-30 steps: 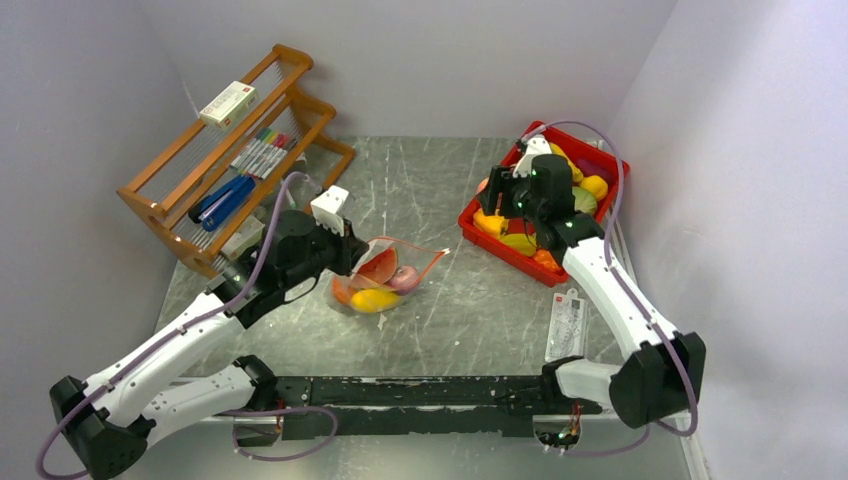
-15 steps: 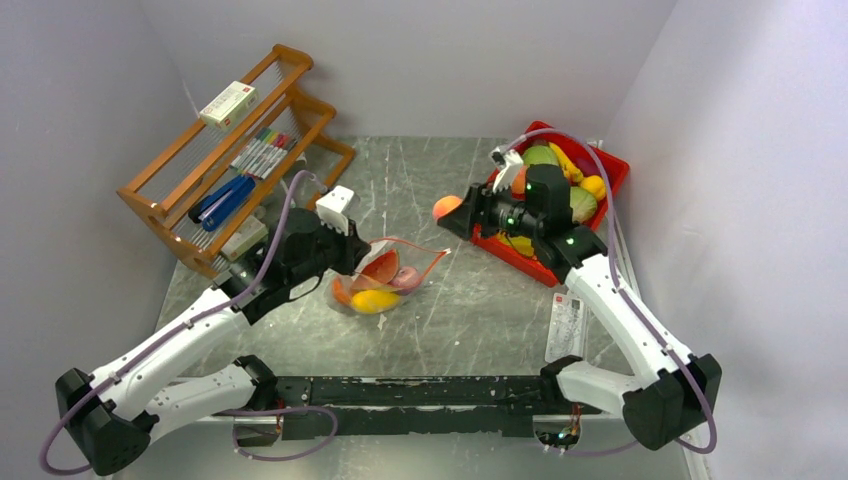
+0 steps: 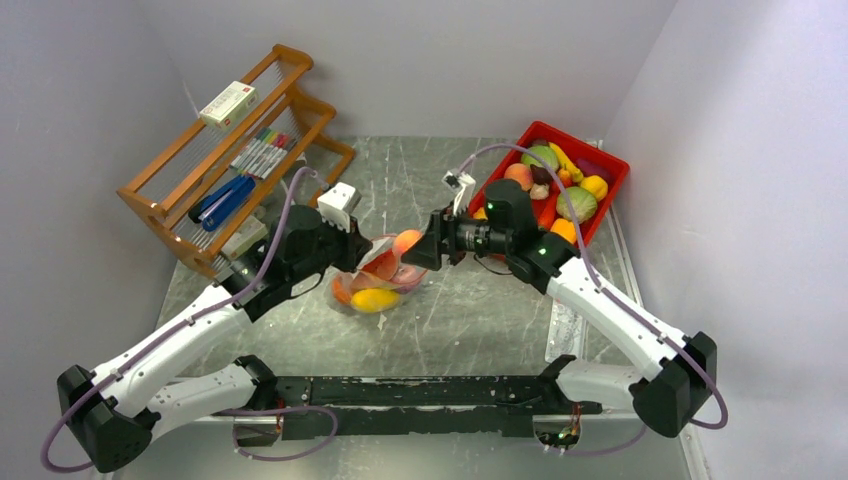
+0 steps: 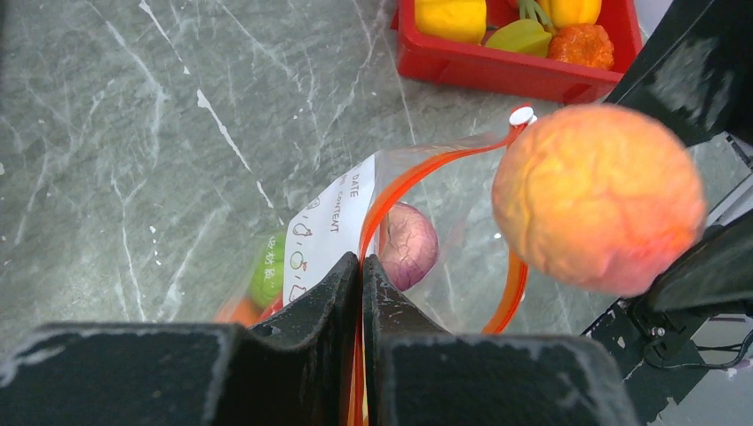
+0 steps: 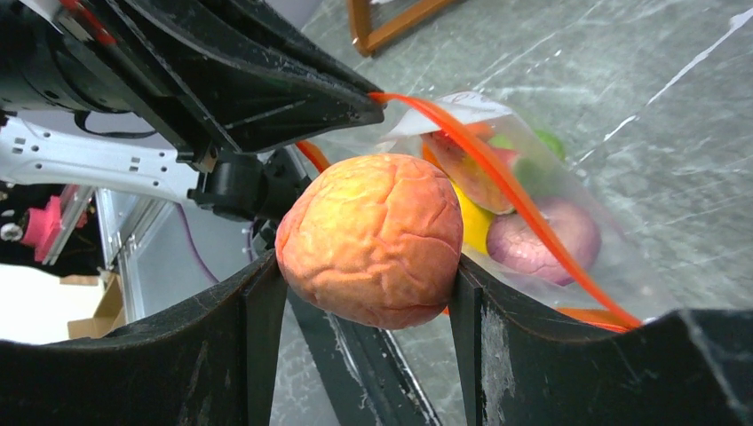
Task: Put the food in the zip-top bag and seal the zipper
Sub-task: Place the fake fruit in the zipper food storage bag.
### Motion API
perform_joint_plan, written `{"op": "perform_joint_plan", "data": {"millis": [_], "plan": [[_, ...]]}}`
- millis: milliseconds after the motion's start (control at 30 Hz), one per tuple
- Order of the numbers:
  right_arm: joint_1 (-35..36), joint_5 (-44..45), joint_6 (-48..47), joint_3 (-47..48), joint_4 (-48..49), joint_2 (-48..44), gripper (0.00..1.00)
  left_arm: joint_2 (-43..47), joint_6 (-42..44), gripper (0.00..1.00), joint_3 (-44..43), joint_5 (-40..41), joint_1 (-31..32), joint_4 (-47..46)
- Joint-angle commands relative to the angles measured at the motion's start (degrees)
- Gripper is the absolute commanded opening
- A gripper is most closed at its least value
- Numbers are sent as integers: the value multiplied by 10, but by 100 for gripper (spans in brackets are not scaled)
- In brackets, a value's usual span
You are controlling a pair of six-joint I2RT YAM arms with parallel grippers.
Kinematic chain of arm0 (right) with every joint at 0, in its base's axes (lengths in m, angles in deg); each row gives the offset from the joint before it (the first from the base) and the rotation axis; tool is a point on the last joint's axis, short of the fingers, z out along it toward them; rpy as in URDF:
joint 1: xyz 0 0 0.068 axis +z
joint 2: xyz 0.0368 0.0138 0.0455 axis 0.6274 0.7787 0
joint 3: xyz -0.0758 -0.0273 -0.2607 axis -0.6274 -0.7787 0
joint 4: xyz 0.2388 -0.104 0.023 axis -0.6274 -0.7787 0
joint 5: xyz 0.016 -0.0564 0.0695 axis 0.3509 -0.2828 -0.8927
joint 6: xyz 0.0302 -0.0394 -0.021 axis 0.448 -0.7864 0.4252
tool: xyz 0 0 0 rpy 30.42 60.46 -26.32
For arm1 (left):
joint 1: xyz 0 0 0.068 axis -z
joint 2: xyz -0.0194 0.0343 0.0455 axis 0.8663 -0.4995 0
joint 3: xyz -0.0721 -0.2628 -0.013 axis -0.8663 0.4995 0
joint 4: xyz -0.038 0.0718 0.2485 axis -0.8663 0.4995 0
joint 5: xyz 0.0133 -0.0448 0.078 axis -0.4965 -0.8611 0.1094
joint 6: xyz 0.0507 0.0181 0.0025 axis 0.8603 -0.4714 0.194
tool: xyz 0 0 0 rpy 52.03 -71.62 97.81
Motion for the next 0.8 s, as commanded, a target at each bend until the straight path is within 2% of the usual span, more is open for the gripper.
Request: {"op": "perform_joint_plan", "data": {"millis": [0,367,533,767], "plan": [[34,31,11,12,-3,19,52,6,1,7,-20,-10,-2,-11],[100,133,6,46,-36,76,55,1,-8,7,-14,-29,-2,-23],[113,149,14,55,-24,90,56,10,-12,7,-9,-30,-2,-29],[120,160,0,73,-56,113,69,7,-8,7,-15,-27,-2,-20]]}}
